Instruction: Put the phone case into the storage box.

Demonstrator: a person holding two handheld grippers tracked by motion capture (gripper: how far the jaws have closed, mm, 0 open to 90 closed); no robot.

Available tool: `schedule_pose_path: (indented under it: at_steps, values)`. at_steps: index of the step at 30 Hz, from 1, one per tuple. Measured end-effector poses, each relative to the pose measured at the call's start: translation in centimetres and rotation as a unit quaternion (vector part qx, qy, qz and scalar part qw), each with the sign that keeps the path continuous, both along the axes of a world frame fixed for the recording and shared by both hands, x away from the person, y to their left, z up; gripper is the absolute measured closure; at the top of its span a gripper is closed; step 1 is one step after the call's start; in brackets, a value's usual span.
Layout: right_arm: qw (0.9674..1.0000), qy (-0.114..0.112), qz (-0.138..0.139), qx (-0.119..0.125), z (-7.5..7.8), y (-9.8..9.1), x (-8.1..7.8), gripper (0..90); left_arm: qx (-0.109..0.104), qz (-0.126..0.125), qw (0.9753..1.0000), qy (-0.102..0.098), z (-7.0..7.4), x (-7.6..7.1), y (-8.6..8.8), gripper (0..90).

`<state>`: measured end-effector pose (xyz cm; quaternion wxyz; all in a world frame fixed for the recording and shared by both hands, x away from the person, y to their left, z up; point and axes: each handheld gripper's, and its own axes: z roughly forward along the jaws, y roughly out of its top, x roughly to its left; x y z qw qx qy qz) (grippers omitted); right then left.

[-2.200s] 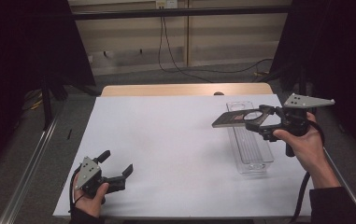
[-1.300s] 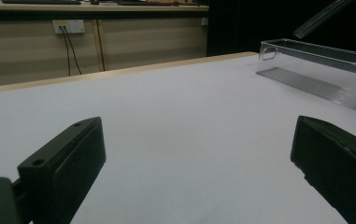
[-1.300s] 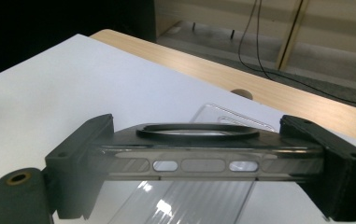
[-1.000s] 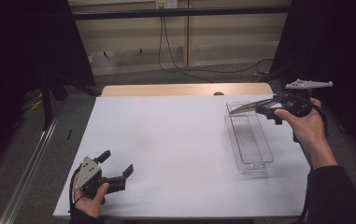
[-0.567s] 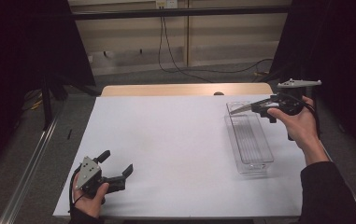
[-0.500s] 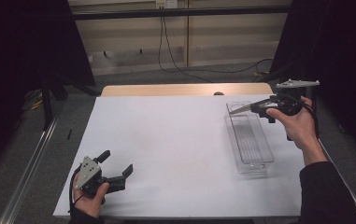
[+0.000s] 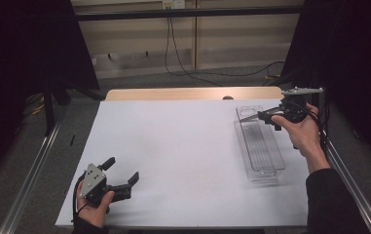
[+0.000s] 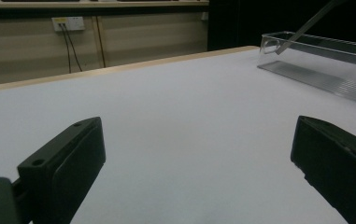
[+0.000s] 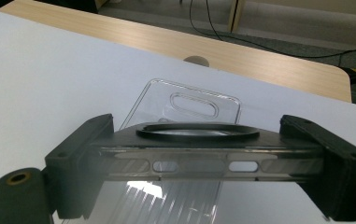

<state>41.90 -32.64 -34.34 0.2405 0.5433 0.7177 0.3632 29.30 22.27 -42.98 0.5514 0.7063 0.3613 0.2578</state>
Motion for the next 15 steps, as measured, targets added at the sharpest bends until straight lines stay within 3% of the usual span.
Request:
schedule_pose_path:
  at_steps: [15]
  values:
    - [0.9989,0.020,-0.043,-0.001,-0.4,1.4,1.6,11.9,-0.001,0.002,1.0000,-0.001,-0.1,0.1,0.2,3.2]
